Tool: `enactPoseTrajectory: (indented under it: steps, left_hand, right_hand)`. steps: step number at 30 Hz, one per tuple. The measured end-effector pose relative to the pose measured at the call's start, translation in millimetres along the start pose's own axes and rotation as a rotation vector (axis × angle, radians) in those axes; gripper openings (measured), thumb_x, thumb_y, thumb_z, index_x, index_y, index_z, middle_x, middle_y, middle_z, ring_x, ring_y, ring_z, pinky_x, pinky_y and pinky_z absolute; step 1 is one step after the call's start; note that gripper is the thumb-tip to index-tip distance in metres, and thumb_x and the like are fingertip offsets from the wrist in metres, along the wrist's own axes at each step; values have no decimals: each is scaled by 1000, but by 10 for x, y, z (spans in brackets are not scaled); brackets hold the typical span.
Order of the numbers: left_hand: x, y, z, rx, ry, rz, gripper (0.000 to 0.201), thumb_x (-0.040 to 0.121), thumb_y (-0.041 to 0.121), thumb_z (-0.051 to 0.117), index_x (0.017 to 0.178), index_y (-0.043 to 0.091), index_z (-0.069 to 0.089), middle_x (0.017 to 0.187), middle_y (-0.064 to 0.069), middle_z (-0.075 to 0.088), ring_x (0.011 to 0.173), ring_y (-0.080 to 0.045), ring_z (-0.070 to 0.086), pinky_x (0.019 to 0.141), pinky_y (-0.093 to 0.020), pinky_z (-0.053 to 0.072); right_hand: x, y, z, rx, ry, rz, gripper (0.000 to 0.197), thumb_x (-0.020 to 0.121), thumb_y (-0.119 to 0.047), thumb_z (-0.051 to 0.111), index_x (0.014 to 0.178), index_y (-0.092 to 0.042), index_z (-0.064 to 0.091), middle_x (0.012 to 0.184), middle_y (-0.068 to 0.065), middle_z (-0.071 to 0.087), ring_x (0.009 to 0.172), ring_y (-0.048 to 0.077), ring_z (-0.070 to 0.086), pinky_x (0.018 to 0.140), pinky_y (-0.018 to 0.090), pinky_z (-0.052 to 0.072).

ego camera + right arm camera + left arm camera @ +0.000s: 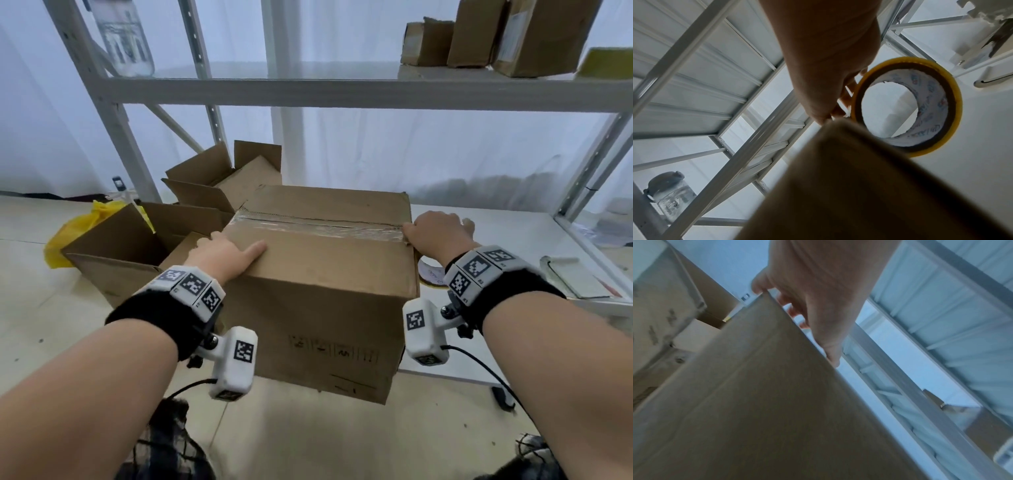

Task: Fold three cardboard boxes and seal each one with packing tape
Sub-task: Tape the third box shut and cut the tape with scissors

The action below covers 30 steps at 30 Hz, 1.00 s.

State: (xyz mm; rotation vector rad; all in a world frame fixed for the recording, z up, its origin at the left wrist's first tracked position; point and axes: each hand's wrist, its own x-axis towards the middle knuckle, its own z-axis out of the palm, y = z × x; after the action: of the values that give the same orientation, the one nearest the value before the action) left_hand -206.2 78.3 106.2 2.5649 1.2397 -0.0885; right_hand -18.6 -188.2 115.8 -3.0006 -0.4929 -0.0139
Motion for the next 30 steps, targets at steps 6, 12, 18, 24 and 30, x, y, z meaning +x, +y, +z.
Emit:
enactPoseTrajectory:
  steps: [6,12,18,24,30]
  left_hand:
    - [-101,-159,21,-244,33,-38,95,77,74,52,134,-1,40,124,-19,52,108,-35,54,91,-45,51]
    - [-369,196,-320,-168,253,80,88,79,69,57,135,5,38,133,-20,41,121,-39,45,95,-46,41]
    - [-402,643,-968,-39,442,282,88,78,67,58,138,5,37,140,-18,37,126,-39,41,97,-48,39]
    - [-39,1001,-921,-26,397,512,92,79,66,59,147,13,26,148,-18,28,138,-37,24,109,-51,31]
    - [230,1082,-321,-68,141,515,85,84,69,47,151,38,7,156,-9,-28,140,-48,-16,117,-54,4]
  right_hand:
    - [-174,-97,-68,78,-50,25,59,92,-62,30,96,-12,61,106,9,57,117,31,44,100,45,26]
    - [-225,126,-69,320,-142,121,54,73,-61,50,86,-9,57,99,6,62,109,36,55,99,50,39]
    - [-650,297,-387,705,-225,155,32,94,-24,60,68,-9,49,72,3,51,66,11,47,55,20,38]
    - [-569,466,59,801,-246,178,41,85,-33,70,110,0,63,101,12,68,92,26,63,91,39,51]
    - [-497,362,332,949,-47,300,39,79,-47,73,67,-16,54,67,-3,56,70,15,54,60,19,40]
